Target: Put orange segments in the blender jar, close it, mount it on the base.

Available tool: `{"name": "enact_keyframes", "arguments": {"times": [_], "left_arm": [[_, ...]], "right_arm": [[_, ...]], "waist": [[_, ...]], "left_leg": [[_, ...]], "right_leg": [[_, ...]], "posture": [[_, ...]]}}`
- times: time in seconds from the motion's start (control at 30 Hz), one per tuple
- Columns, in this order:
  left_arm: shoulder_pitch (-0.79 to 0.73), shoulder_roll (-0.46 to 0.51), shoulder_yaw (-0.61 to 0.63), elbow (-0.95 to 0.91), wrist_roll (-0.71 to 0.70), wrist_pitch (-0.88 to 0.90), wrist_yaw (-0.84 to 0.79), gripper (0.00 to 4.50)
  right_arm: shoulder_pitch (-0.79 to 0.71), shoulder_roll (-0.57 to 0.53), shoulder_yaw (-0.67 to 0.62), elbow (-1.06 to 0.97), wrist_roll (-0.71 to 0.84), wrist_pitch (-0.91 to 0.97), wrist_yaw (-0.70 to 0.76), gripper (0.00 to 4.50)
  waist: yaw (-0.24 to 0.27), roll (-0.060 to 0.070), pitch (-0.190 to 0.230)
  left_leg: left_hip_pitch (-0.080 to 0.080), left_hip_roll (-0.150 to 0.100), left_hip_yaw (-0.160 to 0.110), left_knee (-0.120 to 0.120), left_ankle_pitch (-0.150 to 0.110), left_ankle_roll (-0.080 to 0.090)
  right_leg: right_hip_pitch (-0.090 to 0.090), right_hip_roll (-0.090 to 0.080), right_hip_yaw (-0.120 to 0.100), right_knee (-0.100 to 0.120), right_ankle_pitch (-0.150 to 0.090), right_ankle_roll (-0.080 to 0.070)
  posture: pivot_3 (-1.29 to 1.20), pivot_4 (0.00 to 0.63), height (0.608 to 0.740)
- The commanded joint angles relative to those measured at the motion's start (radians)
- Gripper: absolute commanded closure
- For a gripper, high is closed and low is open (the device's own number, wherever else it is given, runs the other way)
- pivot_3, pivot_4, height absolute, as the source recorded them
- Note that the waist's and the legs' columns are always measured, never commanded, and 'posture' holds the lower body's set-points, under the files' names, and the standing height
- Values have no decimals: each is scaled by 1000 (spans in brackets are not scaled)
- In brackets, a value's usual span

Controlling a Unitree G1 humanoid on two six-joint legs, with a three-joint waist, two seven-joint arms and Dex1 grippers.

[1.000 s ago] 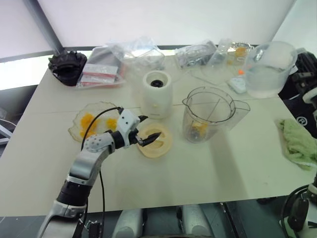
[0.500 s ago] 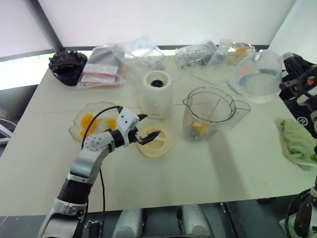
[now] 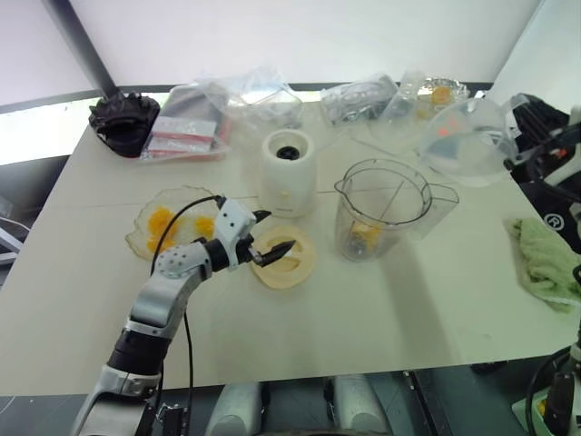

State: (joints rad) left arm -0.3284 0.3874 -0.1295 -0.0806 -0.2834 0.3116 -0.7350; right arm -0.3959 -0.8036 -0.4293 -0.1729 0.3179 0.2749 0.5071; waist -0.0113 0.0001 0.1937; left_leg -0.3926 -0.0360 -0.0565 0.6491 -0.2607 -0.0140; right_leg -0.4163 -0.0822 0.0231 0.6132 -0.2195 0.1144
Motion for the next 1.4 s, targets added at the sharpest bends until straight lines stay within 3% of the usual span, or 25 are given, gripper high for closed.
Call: {"name": "enact_keyframes", "arguments": {"times": [0.03,0.33,0.93,1.4], "left_arm": [[-11,-3,11,-20,3,-24,0,0],[-6,-4,10,-25,6,-28,4,0],[-9,4,11,-36,12,-19,1,0],[85,84,59,-173,-29,51,-11,0]], "right_arm": [[-21,-27,-15,-20,-20,-58,9,4457],[-34,-8,-13,-5,-16,-52,4,4457],[-106,96,-217,106,224,230,-216,4457],[-106,202,-309,310,242,132,-380,4457]], "waist": [[0,0,0],[0,0,0],[-1,0,0],[-2,1,-1]], "left_leg": [[0,0,0,0,0,0],[0,0,0,0,0,0],[0,0,0,0,0,0],[1,0,1,0,0,0]], "right_leg": [[0,0,0,0,0,0],[0,0,0,0,0,0],[0,0,0,1,0,0],[0,0,1,2,0,0]], "posture": [[0,150,740],[0,150,740],[0,150,740],[0,150,740]]}}
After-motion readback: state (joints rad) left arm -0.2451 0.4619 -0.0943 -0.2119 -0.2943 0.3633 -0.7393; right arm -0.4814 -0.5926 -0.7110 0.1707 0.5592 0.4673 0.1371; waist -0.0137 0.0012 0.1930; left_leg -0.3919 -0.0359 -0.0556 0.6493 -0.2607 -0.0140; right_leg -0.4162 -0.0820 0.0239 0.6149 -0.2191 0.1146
